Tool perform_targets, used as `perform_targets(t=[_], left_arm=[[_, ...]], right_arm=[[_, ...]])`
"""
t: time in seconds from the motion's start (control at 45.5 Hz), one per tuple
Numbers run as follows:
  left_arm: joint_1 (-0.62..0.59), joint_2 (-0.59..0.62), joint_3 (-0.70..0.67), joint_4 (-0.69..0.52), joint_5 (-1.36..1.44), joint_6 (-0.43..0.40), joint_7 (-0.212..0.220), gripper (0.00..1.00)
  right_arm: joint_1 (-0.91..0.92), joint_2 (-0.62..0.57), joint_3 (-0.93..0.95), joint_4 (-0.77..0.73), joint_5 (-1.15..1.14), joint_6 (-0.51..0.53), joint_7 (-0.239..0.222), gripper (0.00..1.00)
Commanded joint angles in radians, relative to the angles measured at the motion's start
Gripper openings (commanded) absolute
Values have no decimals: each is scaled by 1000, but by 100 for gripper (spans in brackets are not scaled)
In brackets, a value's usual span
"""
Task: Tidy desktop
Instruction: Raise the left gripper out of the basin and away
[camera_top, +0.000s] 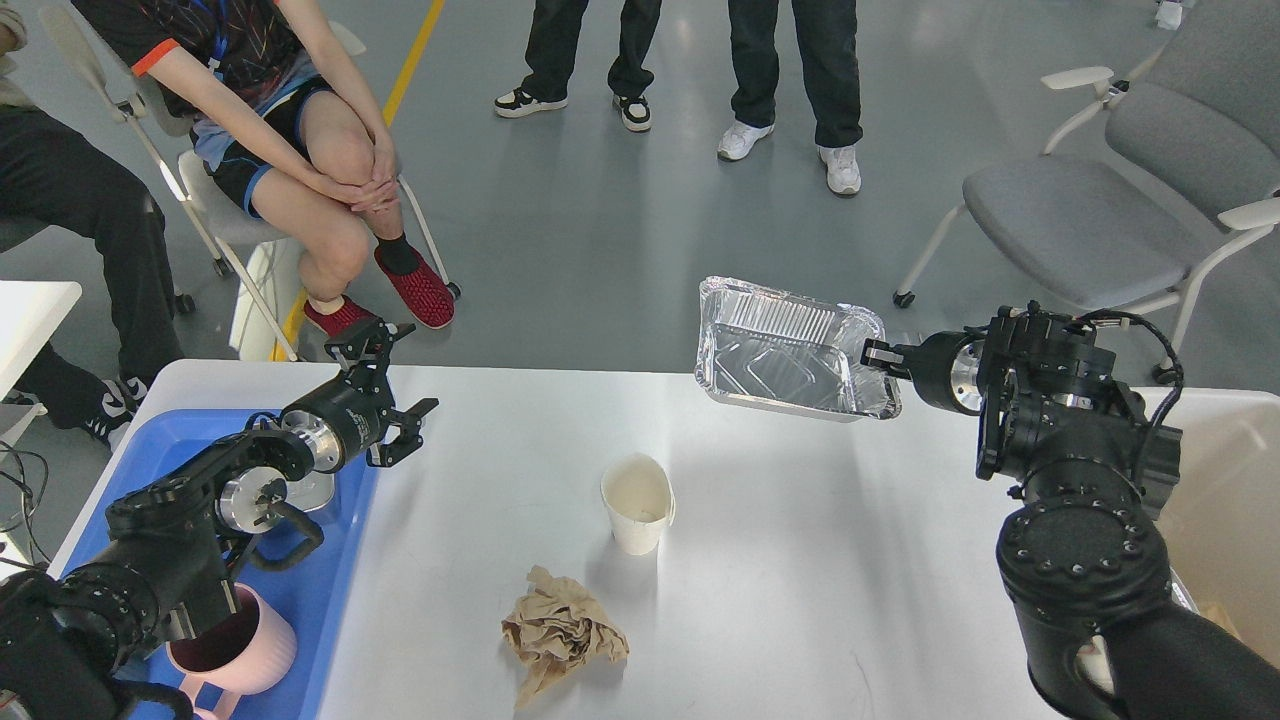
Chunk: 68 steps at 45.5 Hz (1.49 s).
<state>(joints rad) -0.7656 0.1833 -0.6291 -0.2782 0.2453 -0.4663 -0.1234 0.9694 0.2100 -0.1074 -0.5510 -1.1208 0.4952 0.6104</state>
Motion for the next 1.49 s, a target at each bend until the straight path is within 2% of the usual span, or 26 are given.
perform_targets(t=[0.0, 0.132, 0.242, 0.417, 0.549, 0.746, 0.878, 1.076, 1.339, 1.471], left_arm=[[3, -2, 3, 1, 0, 1, 1, 98], [0, -2, 22, 1, 20, 8, -5, 97], [-9, 2, 89, 1, 92, 6, -13, 97], [-6, 33, 149, 14, 161, 47, -131, 97], [0, 41, 137, 8, 150, 15, -177, 97], [-15, 76, 196, -1, 170, 0, -232, 98], [-49, 175, 390, -68, 178, -37, -266, 97], [-69, 401, 572, -205, 190, -103, -271, 98], [-103, 752, 591, -536, 400, -135, -289, 97], [-112, 895, 594, -647, 428, -143, -289, 98]], right_arm=[[0, -1, 0, 0, 1, -6, -3, 0], [-1, -1, 0, 0, 1, -6, -1, 0], [-3, -1, 2, 0, 1, -6, -1, 0], [-3, -1, 2, 0, 1, -9, -3, 0], [-3, -1, 2, 0, 1, -9, -3, 0], [-3, -1, 3, 0, 4, -13, -3, 0], [-6, -4, 3, 0, 21, -15, -4, 0], [-12, -4, 3, 2, 22, -15, -4, 0], [-11, -4, 3, 2, 22, -21, -4, 0], [-11, -4, 2, 2, 22, -23, -6, 0]])
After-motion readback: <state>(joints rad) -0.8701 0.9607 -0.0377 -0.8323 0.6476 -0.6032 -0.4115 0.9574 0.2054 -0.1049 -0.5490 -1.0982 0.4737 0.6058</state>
